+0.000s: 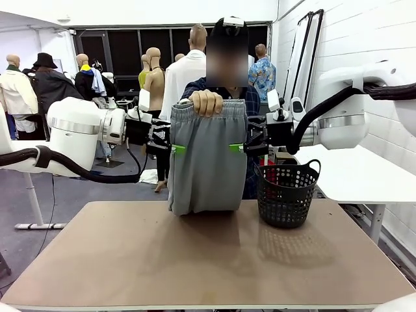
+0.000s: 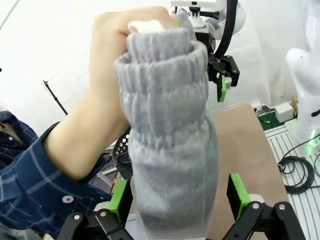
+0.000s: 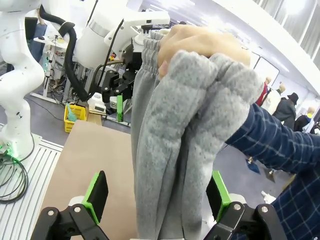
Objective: Fold the training pants.
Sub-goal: Grab both ends of the Training pants handed by a person.
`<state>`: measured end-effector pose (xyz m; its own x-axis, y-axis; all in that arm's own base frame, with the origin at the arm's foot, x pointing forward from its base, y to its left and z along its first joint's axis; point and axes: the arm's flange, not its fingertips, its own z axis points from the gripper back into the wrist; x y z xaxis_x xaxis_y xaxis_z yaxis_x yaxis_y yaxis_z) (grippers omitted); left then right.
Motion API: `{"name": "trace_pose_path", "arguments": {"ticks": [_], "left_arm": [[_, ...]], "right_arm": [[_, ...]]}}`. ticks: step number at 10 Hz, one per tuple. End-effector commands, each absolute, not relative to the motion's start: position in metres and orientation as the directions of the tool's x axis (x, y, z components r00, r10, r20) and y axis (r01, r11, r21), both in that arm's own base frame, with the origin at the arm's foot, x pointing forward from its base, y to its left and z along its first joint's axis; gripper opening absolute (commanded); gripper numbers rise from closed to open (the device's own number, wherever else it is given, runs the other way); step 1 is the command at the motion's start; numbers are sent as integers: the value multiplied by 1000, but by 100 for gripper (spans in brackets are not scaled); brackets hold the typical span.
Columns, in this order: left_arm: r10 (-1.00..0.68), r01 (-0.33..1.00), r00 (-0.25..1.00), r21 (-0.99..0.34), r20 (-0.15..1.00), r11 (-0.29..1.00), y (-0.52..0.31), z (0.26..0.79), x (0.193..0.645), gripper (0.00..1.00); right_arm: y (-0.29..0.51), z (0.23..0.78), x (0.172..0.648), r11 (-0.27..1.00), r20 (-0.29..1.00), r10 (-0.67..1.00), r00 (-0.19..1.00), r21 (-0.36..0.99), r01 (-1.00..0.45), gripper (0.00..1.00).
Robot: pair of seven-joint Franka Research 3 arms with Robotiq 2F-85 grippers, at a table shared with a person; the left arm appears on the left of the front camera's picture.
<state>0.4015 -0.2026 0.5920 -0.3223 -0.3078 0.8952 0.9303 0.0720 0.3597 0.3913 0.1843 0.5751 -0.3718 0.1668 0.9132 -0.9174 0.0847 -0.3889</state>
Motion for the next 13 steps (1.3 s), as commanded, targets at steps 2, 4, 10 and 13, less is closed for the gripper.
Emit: {"name": "trace_pose_path", "arguments": {"ticks": [2, 4, 10, 13], "left_arm": [[-240, 947, -288, 313, 927, 70, -205, 599, 398, 100], [-208, 952, -279, 299, 937, 68, -209, 599, 399, 100], [-183, 948, -277, 299, 943, 107, -227, 600, 413, 100], [-168, 957, -255, 274, 952, 99, -221, 598, 417, 62]], "right_arm": [[196, 579, 401, 89, 924, 106, -368, -377, -922, 100], [203, 579, 406, 96, 935, 94, -342, -351, -931, 100], [205, 581, 413, 107, 952, 87, -293, -301, -948, 100], [200, 584, 411, 90, 963, 82, -258, -265, -960, 61]]}}
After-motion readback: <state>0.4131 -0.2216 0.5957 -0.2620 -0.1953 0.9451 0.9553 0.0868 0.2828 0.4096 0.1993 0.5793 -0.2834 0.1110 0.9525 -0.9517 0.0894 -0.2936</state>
